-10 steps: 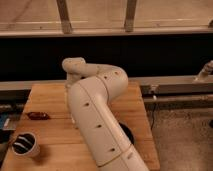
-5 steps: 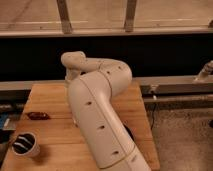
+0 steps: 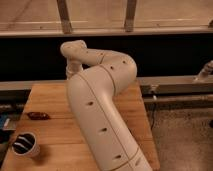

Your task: Stand the bottle upright

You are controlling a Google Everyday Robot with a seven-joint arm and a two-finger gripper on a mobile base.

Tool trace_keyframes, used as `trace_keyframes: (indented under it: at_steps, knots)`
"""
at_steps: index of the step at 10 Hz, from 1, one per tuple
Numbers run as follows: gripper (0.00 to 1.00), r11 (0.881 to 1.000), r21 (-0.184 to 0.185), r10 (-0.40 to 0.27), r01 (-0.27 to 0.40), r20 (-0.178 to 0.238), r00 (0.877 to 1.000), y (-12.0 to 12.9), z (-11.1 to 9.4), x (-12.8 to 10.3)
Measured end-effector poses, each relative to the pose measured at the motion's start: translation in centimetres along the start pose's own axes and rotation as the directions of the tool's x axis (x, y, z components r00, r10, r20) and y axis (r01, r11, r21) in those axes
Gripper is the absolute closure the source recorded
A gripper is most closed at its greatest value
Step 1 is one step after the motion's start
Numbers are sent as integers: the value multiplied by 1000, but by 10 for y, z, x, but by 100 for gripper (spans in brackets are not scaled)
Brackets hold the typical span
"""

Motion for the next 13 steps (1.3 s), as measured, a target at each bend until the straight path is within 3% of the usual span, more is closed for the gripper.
trace_keyframes:
  at_steps: [3,6,13]
  knots:
    - [100,999,42,10,-12,48,999,-10,-30,-9]
    - [100,997,74,5,-15,127,992,-13,-59,-22]
    - [100,995,85,33,-49,185,982,-36,-59,-31]
